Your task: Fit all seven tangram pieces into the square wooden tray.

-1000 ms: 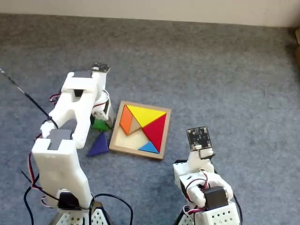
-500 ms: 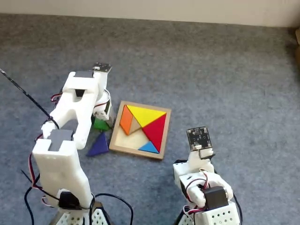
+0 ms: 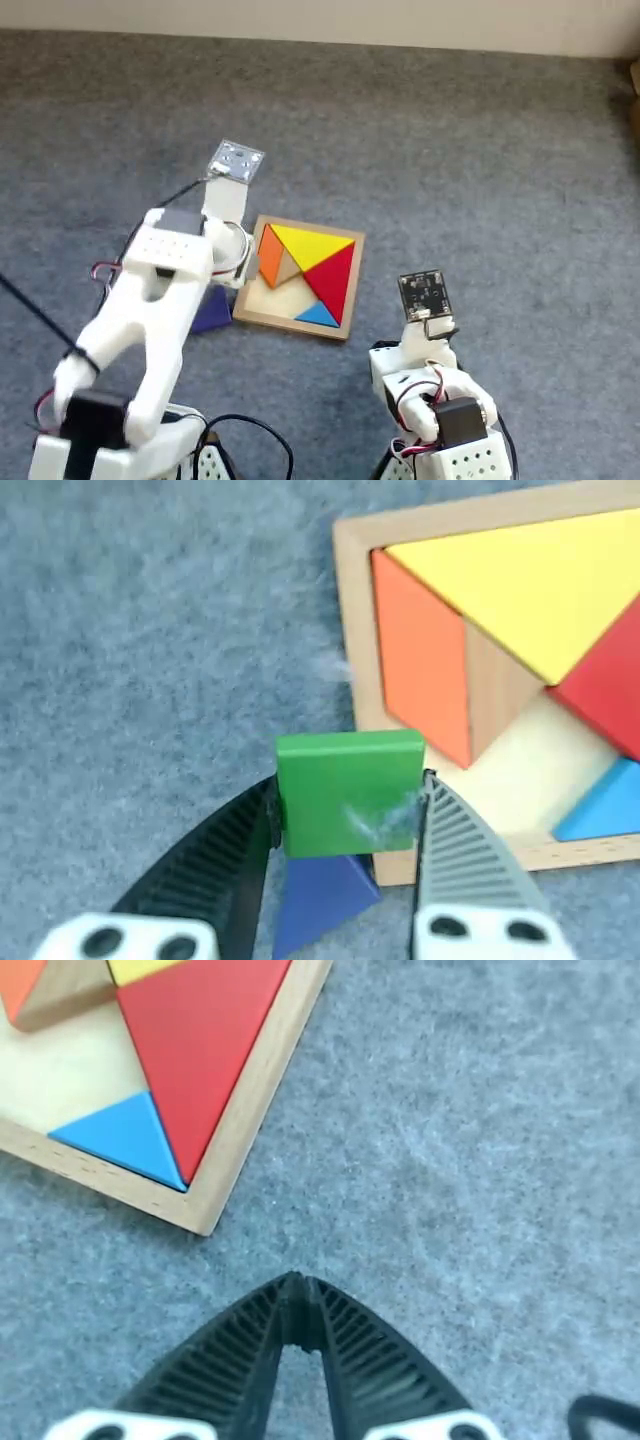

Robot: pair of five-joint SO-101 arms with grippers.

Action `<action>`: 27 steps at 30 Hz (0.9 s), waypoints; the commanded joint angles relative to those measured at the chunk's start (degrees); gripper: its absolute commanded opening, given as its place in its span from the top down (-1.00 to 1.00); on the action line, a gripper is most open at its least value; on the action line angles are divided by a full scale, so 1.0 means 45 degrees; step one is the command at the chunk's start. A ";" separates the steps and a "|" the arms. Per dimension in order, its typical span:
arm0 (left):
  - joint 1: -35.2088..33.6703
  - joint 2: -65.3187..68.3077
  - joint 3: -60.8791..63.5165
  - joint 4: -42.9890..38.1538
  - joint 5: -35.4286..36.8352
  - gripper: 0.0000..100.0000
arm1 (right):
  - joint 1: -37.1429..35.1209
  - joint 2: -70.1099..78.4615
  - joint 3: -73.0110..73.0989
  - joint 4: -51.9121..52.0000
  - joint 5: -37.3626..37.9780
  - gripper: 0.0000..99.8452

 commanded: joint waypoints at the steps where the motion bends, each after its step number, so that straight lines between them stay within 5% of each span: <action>1: 0.0967 -0.1162 0.0166 -0.0488 -0.0117 0.88 | -0.0127 -0.0225 0.1436 0.0049 0.0117 0.98; 27: 0.3937 -0.1123 0.0596 -0.1328 -0.2735 0.88 | 0.0713 -0.0205 0.1436 0.0049 0.0117 0.98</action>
